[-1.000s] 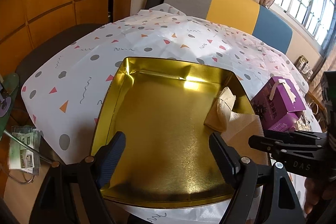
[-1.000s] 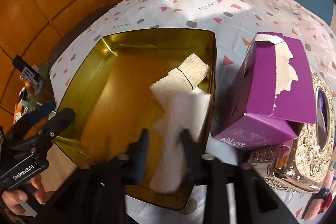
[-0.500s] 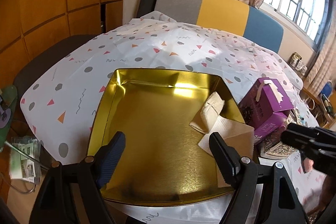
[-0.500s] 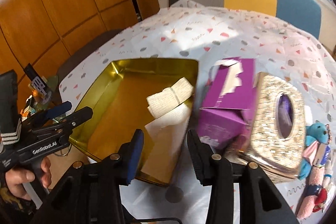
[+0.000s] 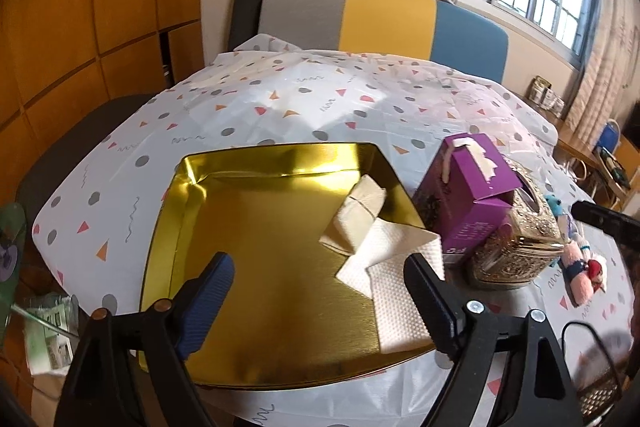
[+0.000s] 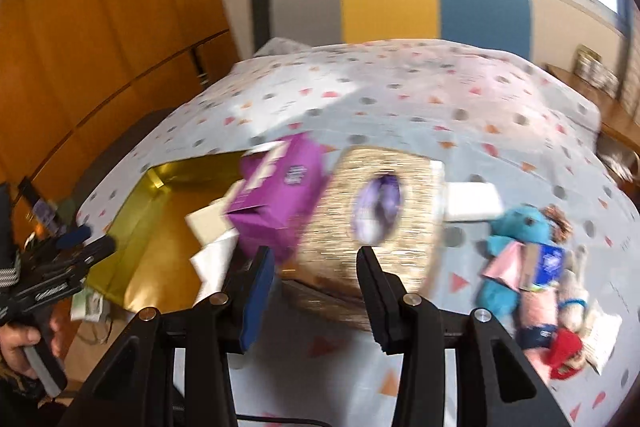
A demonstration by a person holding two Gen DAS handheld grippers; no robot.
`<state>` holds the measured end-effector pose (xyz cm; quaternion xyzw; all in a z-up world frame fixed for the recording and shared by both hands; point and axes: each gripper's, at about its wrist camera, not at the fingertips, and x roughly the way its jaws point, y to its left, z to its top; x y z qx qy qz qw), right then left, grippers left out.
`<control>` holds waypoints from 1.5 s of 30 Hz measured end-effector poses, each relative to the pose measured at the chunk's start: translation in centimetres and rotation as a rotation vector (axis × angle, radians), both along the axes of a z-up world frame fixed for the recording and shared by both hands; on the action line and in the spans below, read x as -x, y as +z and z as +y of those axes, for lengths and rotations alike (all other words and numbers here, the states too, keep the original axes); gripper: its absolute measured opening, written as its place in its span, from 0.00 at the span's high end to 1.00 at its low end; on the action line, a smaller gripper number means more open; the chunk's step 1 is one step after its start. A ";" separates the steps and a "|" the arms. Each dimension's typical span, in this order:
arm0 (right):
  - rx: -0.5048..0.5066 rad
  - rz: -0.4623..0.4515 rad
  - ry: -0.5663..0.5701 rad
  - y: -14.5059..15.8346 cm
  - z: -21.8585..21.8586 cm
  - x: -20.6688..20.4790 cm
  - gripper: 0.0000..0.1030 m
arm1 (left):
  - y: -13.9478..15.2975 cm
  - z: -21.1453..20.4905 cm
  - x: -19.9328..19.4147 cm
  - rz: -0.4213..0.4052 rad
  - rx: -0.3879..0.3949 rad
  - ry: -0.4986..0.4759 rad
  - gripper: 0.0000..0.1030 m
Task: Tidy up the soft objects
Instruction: 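Grasp the white sponge with the left tool while the right tool moves to the scrunchie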
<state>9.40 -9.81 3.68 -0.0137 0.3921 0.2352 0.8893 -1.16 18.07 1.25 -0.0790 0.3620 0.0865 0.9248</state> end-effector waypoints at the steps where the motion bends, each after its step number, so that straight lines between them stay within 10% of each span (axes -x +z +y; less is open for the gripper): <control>1: -0.003 -0.001 -0.022 0.0 -0.8 -0.2 0.58 | 0.1 -0.4 -0.1 0.000 -0.004 -0.011 0.15; 17: 0.013 -0.009 -0.674 -2.9 -20.3 -6.6 0.58 | 4.0 -5.7 -2.1 -0.048 -0.055 -0.200 0.15; 23: -0.179 0.183 -0.936 -7.3 -28.0 -6.2 0.58 | 6.7 -10.1 -4.2 -0.091 -0.080 -0.328 0.15; 36: -0.307 0.268 -0.868 -8.4 -28.2 -6.1 0.58 | 6.5 -26.0 -15.1 0.110 -0.245 -0.772 0.15; 45: -0.384 0.256 -0.828 -8.2 -28.4 -6.1 0.58 | 2.1 -33.2 -23.8 0.369 -0.362 -0.898 0.15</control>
